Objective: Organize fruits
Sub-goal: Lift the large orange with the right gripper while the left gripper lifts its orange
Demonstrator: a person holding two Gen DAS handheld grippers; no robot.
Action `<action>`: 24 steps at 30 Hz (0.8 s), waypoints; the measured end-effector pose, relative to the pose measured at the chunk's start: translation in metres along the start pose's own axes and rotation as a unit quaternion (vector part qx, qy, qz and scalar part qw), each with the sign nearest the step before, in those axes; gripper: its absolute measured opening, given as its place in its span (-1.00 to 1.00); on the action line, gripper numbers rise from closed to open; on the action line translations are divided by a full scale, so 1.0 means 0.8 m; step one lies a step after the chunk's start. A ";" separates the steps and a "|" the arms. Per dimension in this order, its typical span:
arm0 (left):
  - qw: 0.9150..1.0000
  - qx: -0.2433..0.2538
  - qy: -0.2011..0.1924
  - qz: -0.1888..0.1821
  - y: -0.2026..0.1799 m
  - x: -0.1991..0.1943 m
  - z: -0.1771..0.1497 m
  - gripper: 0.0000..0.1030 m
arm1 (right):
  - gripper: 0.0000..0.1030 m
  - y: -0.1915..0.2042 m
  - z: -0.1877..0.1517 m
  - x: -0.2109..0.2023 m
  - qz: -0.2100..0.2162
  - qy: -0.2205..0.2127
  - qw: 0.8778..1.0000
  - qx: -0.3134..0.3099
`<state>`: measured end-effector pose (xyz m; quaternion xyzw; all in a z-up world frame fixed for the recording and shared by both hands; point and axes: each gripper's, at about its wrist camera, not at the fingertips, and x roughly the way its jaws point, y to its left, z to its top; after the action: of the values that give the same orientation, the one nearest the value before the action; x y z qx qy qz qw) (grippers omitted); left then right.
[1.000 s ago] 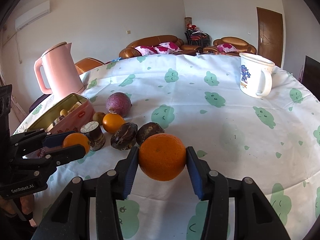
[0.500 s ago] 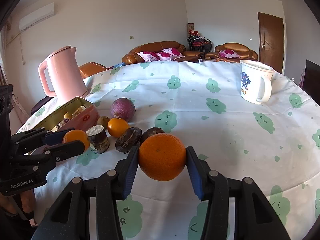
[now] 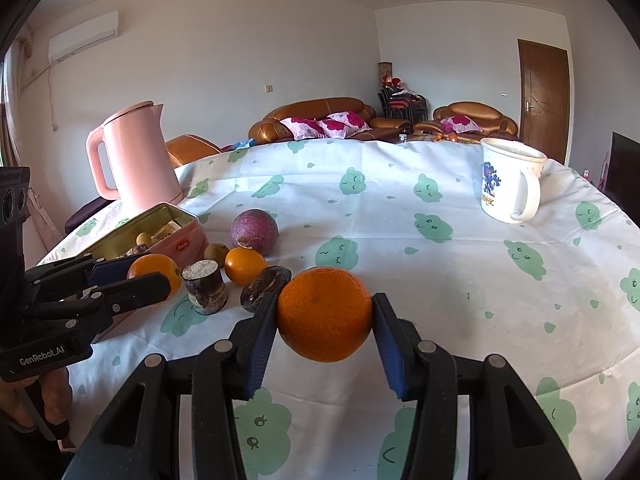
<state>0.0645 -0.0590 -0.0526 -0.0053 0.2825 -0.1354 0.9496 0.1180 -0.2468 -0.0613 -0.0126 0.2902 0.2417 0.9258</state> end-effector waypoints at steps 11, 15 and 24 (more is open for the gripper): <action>1.000 0.004 -0.020 0.002 -0.007 -0.007 0.000 -0.26 | -0.05 0.002 -0.001 -0.009 0.000 -0.020 1.000 -0.004; 1.000 0.007 -0.026 0.004 -0.009 -0.010 0.001 -0.26 | -0.05 0.002 -0.002 -0.012 0.000 -0.027 1.000 -0.005; 0.999 0.004 -0.045 0.012 -0.008 -0.018 0.002 -0.26 | -0.05 0.006 -0.003 -0.020 -0.004 -0.044 0.999 -0.013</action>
<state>0.0523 -0.0615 -0.0430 -0.0040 0.2390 -0.1243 0.9630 0.1032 -0.2499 -0.0538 -0.0152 0.2464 0.2420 0.9383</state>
